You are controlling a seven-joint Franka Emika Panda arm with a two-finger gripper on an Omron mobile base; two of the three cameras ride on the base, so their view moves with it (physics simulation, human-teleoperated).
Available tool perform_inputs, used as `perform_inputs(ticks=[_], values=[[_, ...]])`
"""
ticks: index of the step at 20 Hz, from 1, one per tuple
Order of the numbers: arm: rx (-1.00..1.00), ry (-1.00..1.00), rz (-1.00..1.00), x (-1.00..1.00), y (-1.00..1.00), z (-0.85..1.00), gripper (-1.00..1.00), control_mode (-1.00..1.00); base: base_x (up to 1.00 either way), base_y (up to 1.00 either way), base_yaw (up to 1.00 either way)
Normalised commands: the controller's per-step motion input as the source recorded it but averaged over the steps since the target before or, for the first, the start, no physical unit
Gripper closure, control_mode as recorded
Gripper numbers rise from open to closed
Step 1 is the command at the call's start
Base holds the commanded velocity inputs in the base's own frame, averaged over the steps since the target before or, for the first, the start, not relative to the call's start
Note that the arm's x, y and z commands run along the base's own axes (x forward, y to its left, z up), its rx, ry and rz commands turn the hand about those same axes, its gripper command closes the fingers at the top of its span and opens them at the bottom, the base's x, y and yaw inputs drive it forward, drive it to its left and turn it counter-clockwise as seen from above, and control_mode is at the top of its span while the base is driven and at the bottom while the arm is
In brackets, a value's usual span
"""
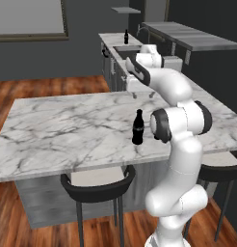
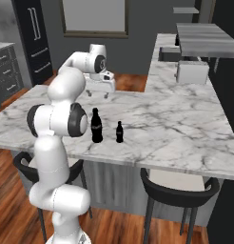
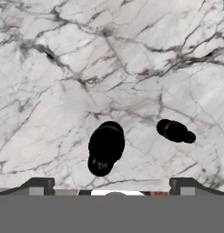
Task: Place the large bottle from the dining counter next to the other large bottle outside the sink, and place the small bottle from the dining counter next to the other small bottle inside the sink.
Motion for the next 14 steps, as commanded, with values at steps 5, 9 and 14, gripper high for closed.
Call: perform_inputs(ticks=[5,9,14], values=[[0.0,0.0,0.0,0.12,0.0,-0.03,-1.0,-1.0,0.0,0.0,0.0],[0.0,0.0,0.0,0.0,0.0,-0.1,-1.0,-1.0,0.0,0.0,0.0],[0.0,0.0,0.0,0.0,0.13,-0.22,-1.0,-1.0,0.0,0.0,0.0]])
